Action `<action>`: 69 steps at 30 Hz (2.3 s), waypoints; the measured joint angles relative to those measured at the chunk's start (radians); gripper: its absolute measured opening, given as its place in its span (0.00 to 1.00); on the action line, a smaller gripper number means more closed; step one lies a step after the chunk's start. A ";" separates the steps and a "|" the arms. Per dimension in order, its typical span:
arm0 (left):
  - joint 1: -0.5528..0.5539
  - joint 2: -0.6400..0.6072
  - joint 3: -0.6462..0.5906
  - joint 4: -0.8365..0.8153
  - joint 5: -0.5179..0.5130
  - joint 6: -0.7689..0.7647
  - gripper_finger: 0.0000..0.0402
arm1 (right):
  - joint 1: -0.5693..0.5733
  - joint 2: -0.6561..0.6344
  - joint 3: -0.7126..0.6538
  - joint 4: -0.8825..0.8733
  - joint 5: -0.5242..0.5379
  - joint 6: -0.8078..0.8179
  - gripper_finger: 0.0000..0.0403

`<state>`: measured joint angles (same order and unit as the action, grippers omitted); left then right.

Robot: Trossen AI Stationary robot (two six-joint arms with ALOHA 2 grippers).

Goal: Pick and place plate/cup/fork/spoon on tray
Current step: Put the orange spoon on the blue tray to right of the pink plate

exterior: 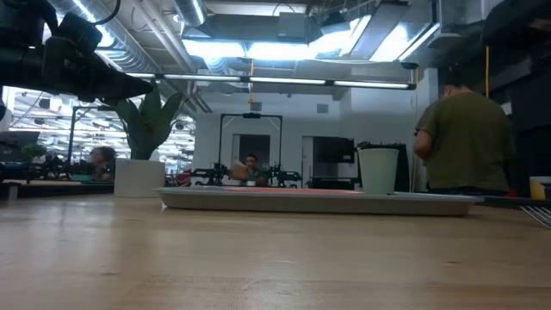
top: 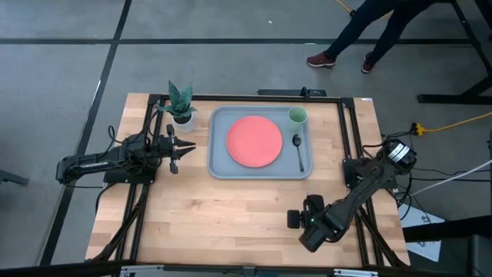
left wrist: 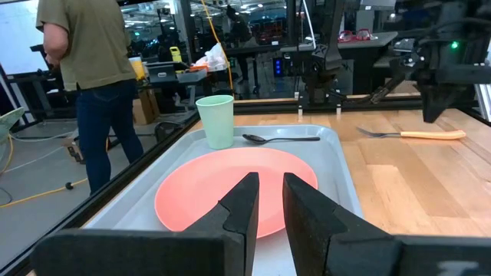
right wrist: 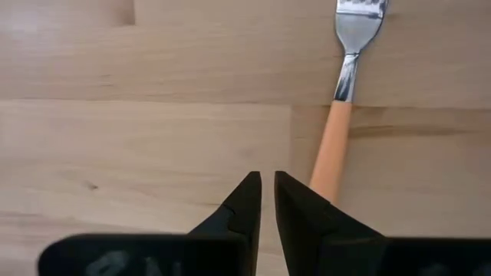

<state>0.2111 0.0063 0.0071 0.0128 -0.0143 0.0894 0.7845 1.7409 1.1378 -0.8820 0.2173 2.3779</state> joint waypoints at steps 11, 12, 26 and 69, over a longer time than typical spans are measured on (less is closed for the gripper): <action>0.000 0.000 0.000 0.000 0.000 0.000 0.14 | -0.021 0.047 0.000 -0.125 -0.082 0.029 0.11; 0.000 0.000 0.000 0.000 0.000 0.000 0.14 | -0.026 0.051 0.000 -0.131 -0.082 0.029 0.11; 0.000 0.000 0.000 0.000 0.000 0.000 0.14 | -0.051 0.105 0.000 -0.093 -0.095 0.026 0.11; 0.000 0.000 0.000 0.000 0.000 0.000 0.14 | -0.074 0.115 -0.001 -0.115 -0.114 0.024 0.31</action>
<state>0.2111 0.0063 0.0072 0.0128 -0.0143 0.0895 0.7105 1.8561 1.1367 -0.9967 0.1032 2.4020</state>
